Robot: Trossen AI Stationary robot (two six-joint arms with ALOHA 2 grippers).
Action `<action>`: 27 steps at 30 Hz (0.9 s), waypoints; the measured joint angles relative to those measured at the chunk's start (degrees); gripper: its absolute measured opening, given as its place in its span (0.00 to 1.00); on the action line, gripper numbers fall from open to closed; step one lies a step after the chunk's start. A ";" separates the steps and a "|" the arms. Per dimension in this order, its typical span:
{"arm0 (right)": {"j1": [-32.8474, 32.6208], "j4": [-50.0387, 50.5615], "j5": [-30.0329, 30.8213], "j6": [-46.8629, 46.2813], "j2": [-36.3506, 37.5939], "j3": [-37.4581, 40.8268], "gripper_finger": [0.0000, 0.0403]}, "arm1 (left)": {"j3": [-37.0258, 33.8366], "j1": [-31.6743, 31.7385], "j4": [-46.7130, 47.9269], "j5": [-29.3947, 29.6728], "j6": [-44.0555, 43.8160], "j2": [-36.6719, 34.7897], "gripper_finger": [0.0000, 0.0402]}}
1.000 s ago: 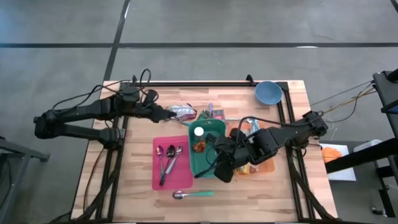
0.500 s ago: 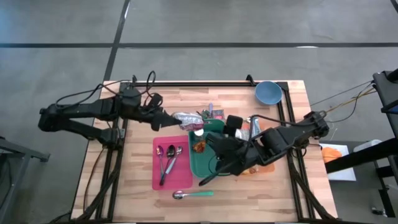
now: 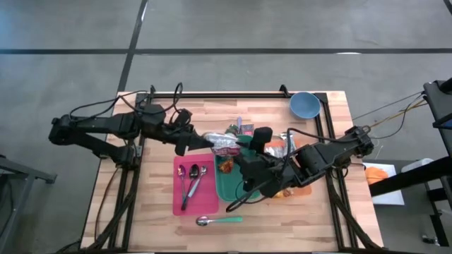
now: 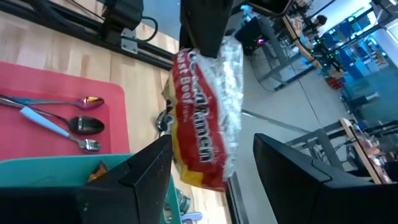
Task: Pick & Place Food Item
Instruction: Put the red noodle pack into the orange bin
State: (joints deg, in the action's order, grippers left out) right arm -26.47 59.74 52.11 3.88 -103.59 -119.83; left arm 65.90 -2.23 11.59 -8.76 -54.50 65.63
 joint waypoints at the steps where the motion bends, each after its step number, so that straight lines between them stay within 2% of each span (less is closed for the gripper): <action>1: -0.01 0.00 0.01 0.16 0.00 0.02 0.55 | 0.42 -0.06 -0.15 0.00 0.13 0.14 0.00; 11: -0.01 -0.17 0.47 0.42 -0.02 0.59 0.55 | 0.65 -0.21 -2.86 -0.02 0.10 0.19 0.00; 14: -0.01 -0.41 0.60 0.81 -0.02 0.59 0.52 | 0.63 -0.26 -2.97 -0.04 0.09 0.19 0.00; 27: -0.01 -0.54 0.56 0.80 -0.02 0.62 0.05 | 0.63 -0.71 -3.25 -0.04 0.07 0.17 0.00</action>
State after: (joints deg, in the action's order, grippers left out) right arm -26.48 59.20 52.66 4.68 -103.61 -119.22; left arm 66.52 -2.94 8.34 -8.80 -54.43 65.80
